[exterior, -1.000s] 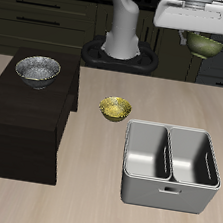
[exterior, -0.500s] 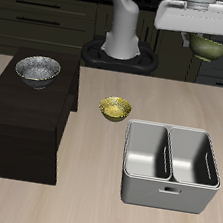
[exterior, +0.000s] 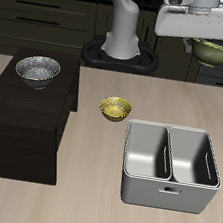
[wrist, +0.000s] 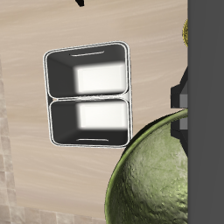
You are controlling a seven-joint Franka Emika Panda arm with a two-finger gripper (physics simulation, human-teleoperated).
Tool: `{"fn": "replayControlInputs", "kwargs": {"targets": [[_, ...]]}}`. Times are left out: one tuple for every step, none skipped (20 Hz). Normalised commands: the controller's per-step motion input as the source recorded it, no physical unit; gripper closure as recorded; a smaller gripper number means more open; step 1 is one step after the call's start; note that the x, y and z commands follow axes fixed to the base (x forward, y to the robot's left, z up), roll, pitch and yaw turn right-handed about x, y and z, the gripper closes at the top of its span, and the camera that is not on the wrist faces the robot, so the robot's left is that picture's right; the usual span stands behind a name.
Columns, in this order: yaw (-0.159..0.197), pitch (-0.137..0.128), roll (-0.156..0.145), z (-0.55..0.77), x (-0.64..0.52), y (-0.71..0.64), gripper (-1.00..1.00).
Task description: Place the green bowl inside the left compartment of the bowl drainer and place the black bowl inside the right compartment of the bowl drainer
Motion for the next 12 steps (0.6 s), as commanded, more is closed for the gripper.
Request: {"fn": "replayControlInputs", "kwargs": {"targets": [[0.071, -0.043, 0.041, 0.09, 0.15, 0.12, 1.0], [0.054, -0.007, -0.024, 0.13, 0.18, 0.02, 1.0], [-0.035, -0.002, -0.013, 0.07, 0.19, -0.01, 1.0], [0.066, -0.023, 0.031, 0.06, 0.29, 0.13, 1.0], [-0.009, 0.028, -0.052, 0.09, 0.31, -0.13, 1.0], [-0.062, 0.036, -0.024, 0.06, 0.21, -0.07, 1.0], [0.064, -0.028, -0.006, 0.1, 0.24, -0.03, 1.0], [-0.06, 0.036, -0.032, 0.05, 0.33, -0.14, 1.0], [0.047, -0.018, 0.029, 0.03, 0.22, 0.02, 1.0], [-0.018, 0.033, -0.008, 0.04, 0.26, -0.1, 1.0], [-0.004, -0.014, -0.01, 0.07, 0.21, -0.01, 1.0], [0.056, -0.043, 0.049, 0.09, 0.17, 0.07, 1.0]]}}
